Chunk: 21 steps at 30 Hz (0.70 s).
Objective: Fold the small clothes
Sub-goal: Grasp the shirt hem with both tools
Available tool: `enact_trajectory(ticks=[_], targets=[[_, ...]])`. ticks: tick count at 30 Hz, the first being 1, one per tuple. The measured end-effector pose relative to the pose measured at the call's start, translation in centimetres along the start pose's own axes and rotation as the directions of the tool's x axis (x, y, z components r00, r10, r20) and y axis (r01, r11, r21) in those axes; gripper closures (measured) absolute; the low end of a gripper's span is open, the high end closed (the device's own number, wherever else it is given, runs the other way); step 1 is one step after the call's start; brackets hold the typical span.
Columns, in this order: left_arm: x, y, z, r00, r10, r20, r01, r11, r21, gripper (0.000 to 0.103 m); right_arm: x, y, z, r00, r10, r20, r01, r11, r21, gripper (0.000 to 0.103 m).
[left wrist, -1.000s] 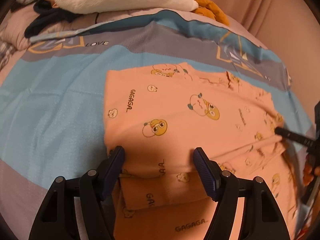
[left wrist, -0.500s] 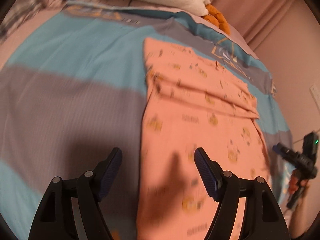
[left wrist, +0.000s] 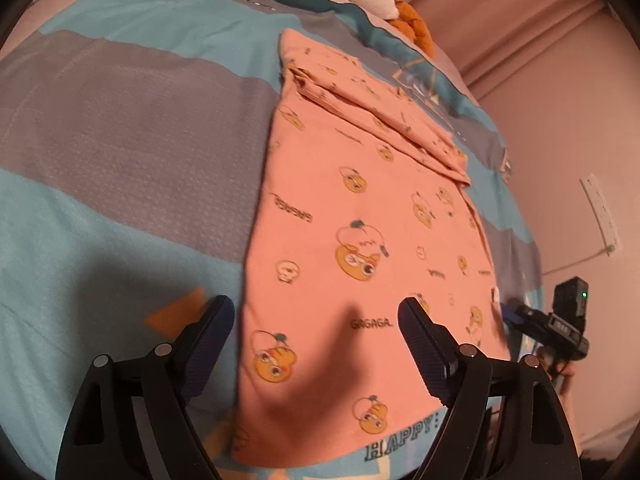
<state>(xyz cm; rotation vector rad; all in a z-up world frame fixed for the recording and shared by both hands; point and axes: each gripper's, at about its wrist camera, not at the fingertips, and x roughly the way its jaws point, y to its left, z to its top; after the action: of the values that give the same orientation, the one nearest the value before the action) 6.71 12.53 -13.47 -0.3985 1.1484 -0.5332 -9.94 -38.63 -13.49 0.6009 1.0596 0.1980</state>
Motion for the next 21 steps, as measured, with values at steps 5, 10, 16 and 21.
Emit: enact_trajectory(ticks=[5, 10, 16, 21], targets=[[1.4, -0.3, 0.8, 0.997, -0.077, -0.024, 0.077, 0.997, -0.007, 0.02, 1.4, 0.6, 0.5, 0.999, 0.039, 0.003, -0.039, 0.999, -0.012, 0.047], [2.4, 0.3, 2.5, 0.984, -0.181, -0.002, 0.18, 0.981, -0.075, 0.02, 2.9, 0.8, 2.3, 0.997, 0.083, 0.006, -0.083, 0.997, 0.004, 0.047], [2.6, 0.1, 2.2, 0.983, -0.186, 0.013, 0.186, 0.979, -0.083, 0.02, 3.5, 1.0, 2.8, 0.994, 0.113, 0.0, -0.113, 0.993, 0.012, 0.048], [1.4, -0.6, -0.4, 0.988, -0.154, -0.009, 0.154, 0.988, -0.012, 0.021, 2.7, 1.4, 0.6, 0.992, 0.124, -0.039, -0.125, 0.992, -0.019, 0.052]])
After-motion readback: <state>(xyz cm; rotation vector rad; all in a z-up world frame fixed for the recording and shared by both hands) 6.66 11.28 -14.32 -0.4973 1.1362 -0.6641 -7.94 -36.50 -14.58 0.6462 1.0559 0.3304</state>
